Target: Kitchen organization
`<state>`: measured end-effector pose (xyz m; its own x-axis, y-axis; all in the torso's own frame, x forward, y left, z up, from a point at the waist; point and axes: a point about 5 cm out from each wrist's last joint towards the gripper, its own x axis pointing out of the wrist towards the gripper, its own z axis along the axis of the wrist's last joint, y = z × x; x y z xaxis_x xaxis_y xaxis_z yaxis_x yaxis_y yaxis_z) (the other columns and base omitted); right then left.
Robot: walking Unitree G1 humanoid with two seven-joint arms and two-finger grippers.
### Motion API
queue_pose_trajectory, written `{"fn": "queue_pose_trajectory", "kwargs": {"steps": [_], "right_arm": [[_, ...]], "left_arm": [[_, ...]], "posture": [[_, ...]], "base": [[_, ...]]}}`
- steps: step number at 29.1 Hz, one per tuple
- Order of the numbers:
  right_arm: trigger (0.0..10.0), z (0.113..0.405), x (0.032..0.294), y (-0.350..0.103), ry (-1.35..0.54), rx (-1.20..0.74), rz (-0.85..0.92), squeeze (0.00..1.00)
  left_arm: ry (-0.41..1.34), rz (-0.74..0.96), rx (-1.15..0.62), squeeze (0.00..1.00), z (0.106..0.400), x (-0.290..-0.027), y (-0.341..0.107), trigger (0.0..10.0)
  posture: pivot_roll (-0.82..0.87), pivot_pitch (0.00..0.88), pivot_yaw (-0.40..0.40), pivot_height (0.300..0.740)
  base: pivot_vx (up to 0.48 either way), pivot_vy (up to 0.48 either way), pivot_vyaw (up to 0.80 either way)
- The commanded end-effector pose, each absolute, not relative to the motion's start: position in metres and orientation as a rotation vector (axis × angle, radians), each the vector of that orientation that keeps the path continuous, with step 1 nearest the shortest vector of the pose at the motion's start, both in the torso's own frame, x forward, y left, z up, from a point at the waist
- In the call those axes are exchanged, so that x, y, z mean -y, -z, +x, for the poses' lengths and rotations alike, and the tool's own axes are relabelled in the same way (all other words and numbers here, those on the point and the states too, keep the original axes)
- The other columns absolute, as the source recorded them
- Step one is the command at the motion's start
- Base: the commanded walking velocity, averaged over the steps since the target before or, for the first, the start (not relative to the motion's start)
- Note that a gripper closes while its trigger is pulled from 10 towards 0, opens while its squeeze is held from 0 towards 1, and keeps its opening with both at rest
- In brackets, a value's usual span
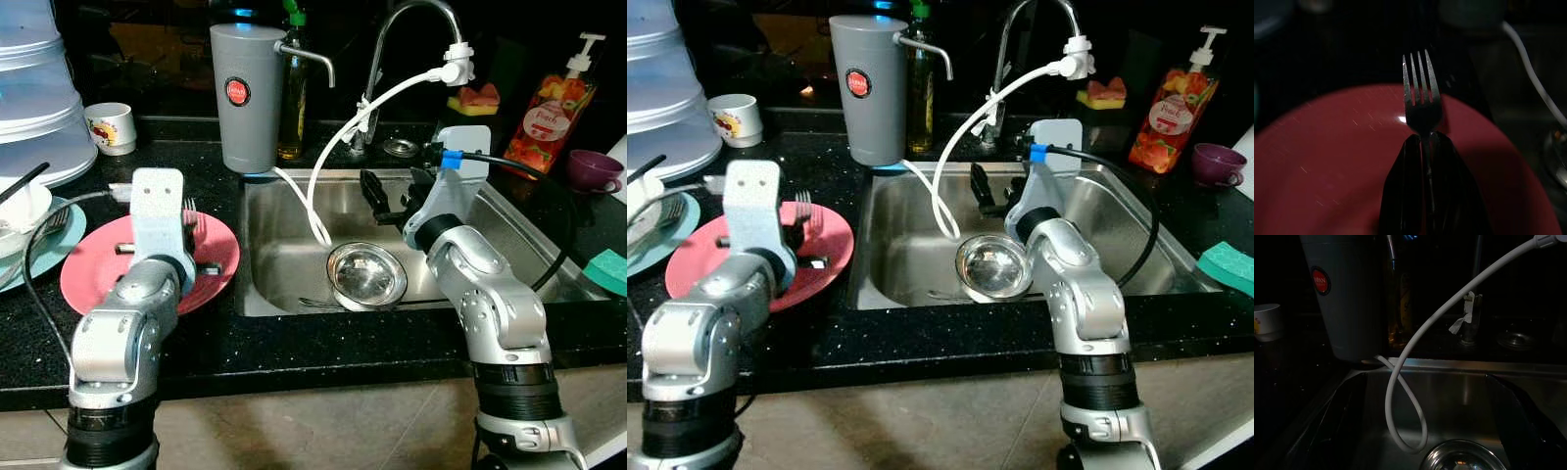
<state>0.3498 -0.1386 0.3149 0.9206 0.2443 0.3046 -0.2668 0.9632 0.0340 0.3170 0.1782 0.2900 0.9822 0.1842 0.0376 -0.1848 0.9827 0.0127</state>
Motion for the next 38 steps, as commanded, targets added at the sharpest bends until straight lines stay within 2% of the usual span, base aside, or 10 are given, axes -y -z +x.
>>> {"fn": "queue_pose_trajectory", "kwargs": {"steps": [1, 6, 11, 12, 16, 18, 19, 26, 31, 38], "right_arm": [[10.0, 0.348, 0.140, -0.313, -0.264, 0.296, 0.090, 0.00], [10.0, 0.348, 0.138, -0.314, -0.289, 0.300, 0.121, 0.00], [10.0, 0.338, 0.123, -0.316, -0.480, 0.282, 0.260, 0.00], [10.0, 0.338, 0.123, -0.316, -0.480, 0.282, 0.260, 0.00], [10.0, 0.324, 0.111, -0.320, -0.645, 0.287, 0.371, 0.00], [10.0, 0.320, 0.108, -0.322, -0.691, 0.288, 0.434, 0.00], [10.0, 0.317, 0.106, -0.323, -0.728, 0.285, 0.488, 0.00], [10.0, 0.310, 0.110, -0.327, -0.789, 0.301, 0.577, 0.00], [10.0, 0.309, 0.112, -0.325, -0.781, 0.282, 0.583, 0.00], [10.0, 0.307, 0.102, -0.319, -0.800, 0.239, 0.560, 0.00]], "left_arm": [[-0.190, 0.023, 0.056, 0.00, 0.317, -0.179, -0.294, 10.0], [-0.137, 0.042, 0.119, 0.00, 0.316, -0.176, -0.301, 10.0], [0.133, 0.085, 0.266, 0.00, 0.310, -0.156, -0.318, 10.0], [0.133, 0.085, 0.266, 0.00, 0.310, -0.156, -0.318, 10.0], [0.338, 0.312, 0.398, 0.00, 0.299, -0.140, -0.325, 10.0], [0.438, 0.328, 0.434, 0.00, 0.293, -0.133, -0.327, 10.0], [0.507, 0.302, 0.462, 0.00, 0.288, -0.129, -0.332, 10.0], [0.582, 0.313, 0.510, 0.00, 0.288, -0.130, -0.341, 10.0], [0.657, 0.308, 0.542, 0.00, 0.285, -0.127, -0.343, 10.0], [0.871, 0.165, 0.523, 0.00, 0.279, -0.110, -0.343, 10.0]], "posture": [[0.08, 0.163, -0.068, 0.740], [0.08, 0.163, -0.068, 0.740], [0.08, 0.164, -0.071, 0.740], [0.08, 0.164, -0.071, 0.740], [0.08, 0.165, -0.070, 0.740], [0.07, 0.165, -0.069, 0.740], [0.07, 0.165, -0.067, 0.740], [0.07, 0.165, -0.064, 0.740], [0.07, 0.165, -0.064, 0.740], [0.07, 0.165, -0.064, 0.740]], "base": [[0.000, 0.000, 0.00], [0.000, 0.000, 0.00], [0.000, 0.000, 0.00], [0.000, 0.000, 0.00], [0.000, 0.000, 0.00], [0.000, 0.000, 0.00], [0.000, 0.000, 0.00], [0.000, 0.000, 0.00], [0.000, 0.000, 0.00], [0.000, 0.000, 0.00]]}}
